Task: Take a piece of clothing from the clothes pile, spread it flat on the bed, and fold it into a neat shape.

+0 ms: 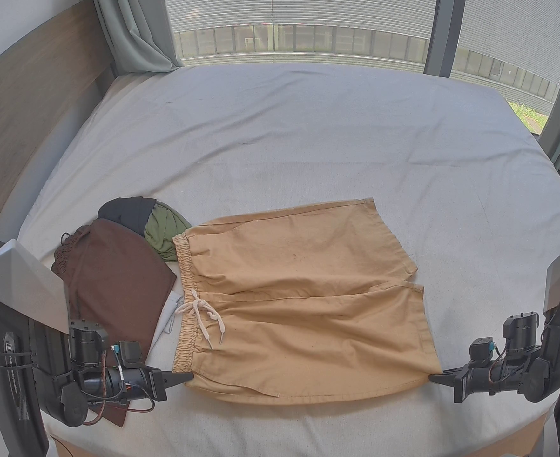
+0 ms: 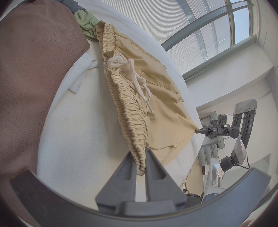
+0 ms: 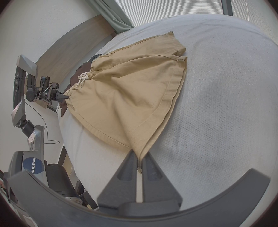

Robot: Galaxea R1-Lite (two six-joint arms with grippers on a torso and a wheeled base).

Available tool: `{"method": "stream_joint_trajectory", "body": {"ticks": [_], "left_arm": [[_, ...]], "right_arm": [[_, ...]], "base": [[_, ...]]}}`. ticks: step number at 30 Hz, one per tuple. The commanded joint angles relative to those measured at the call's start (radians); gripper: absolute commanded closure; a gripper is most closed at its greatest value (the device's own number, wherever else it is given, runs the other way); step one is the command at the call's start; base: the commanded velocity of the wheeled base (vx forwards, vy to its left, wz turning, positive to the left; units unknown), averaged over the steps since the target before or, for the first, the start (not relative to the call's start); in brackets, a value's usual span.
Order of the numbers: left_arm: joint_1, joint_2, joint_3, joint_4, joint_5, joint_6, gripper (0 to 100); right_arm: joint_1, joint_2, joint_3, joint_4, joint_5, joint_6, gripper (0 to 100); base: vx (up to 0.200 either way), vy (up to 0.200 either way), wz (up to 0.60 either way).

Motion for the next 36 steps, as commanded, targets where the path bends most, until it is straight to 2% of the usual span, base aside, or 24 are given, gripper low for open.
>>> {"method": "stream_joint_trajectory", "body": {"ticks": [1, 8, 14, 36], "left_arm": [[0.007, 0.004, 0.021, 0.0, -0.006, 0.019, 100], [0.041, 0.036, 0.043, 0.001, -0.029, 0.147, 100], [0.041, 0.036, 0.041, 0.001, -0.029, 0.15, 100], [0.055, 0.036, 0.037, 0.001, -0.029, 0.153, 100]], "right_arm": [[-0.001, -0.003, 0.017, 0.005, 0.009, -0.014, 100], [-0.007, -0.006, 0.017, 0.03, 0.015, -0.046, 100], [-0.016, -0.017, 0.017, 0.059, 0.032, -0.08, 100], [-0.031, -0.017, 0.017, 0.063, 0.035, -0.086, 100]], "base": [[0.0, 0.0, 0.0], [0.0, 0.0, 0.0], [0.0, 0.0, 0.0], [0.0, 0.0, 0.0]]}}
